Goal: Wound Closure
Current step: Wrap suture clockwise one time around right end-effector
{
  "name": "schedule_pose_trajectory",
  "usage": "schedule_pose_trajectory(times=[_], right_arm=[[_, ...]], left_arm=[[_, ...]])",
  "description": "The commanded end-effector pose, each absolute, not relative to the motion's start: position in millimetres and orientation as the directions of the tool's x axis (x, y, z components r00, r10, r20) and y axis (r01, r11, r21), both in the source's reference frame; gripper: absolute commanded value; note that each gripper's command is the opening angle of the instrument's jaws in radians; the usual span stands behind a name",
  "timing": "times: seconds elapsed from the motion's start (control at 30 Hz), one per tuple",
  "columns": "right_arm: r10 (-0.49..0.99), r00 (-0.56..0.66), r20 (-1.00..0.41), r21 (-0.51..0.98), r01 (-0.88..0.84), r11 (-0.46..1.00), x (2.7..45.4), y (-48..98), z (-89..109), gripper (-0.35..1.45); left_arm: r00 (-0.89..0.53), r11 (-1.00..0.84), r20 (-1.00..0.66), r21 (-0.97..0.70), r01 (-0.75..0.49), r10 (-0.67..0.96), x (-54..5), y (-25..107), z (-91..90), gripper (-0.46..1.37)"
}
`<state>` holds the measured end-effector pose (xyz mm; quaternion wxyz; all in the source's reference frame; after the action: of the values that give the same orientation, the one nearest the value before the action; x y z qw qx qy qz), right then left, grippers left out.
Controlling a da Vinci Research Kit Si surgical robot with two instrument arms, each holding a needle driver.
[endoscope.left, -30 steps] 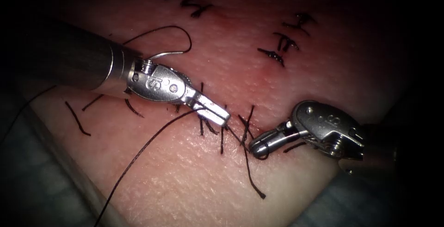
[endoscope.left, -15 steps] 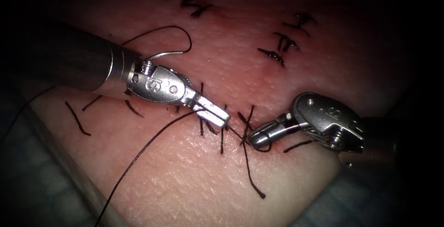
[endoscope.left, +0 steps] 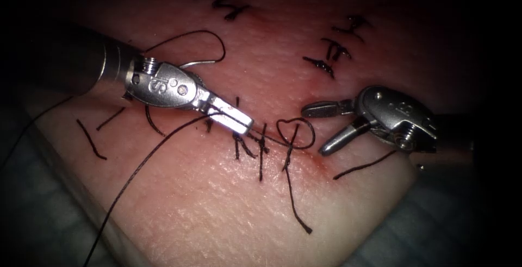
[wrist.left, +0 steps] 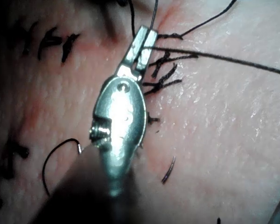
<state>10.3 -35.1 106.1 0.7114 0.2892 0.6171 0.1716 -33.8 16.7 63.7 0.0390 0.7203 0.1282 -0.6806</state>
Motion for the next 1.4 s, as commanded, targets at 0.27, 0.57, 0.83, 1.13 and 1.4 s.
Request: schedule_pose_trajectory(times=[0.27, 0.57, 0.83, 1.13, 1.4], right_arm=[[0.608, 0.184, -0.772, 0.631, 0.109, 0.768, 9.3, -37.7, 106.6, 0.58], [0.628, 0.189, -0.755, 0.655, 0.163, 0.738, 11.4, -41.0, 104.6, -0.35], [0.622, 0.175, -0.763, 0.644, 0.143, 0.751, 14.8, -41.7, 106.4, -0.35], [0.631, 0.139, -0.764, 0.645, 0.109, 0.757, 18.0, -40.4, 108.2, -0.35], [0.649, 0.088, -0.756, 0.655, 0.095, 0.75, 19.1, -38.1, 108.2, -0.35]], left_arm=[[0.053, -0.972, -0.991, -0.108, 0.209, 0.122, -33.7, 19.2, 62.8, -0.35], [0.052, -0.975, -0.991, -0.114, 0.193, 0.126, -34.6, 20.8, 62.4, -0.35], [0.048, -0.975, -0.991, -0.114, 0.19, 0.126, -34.9, 20.2, 62.2, -0.35], [0.046, -0.972, -0.988, -0.136, 0.194, 0.148, -34.3, 19.4, 62.1, -0.35], [0.033, -0.966, -0.984, -0.164, 0.2, 0.174, -34.6, 16.7, 62.5, -0.35]])
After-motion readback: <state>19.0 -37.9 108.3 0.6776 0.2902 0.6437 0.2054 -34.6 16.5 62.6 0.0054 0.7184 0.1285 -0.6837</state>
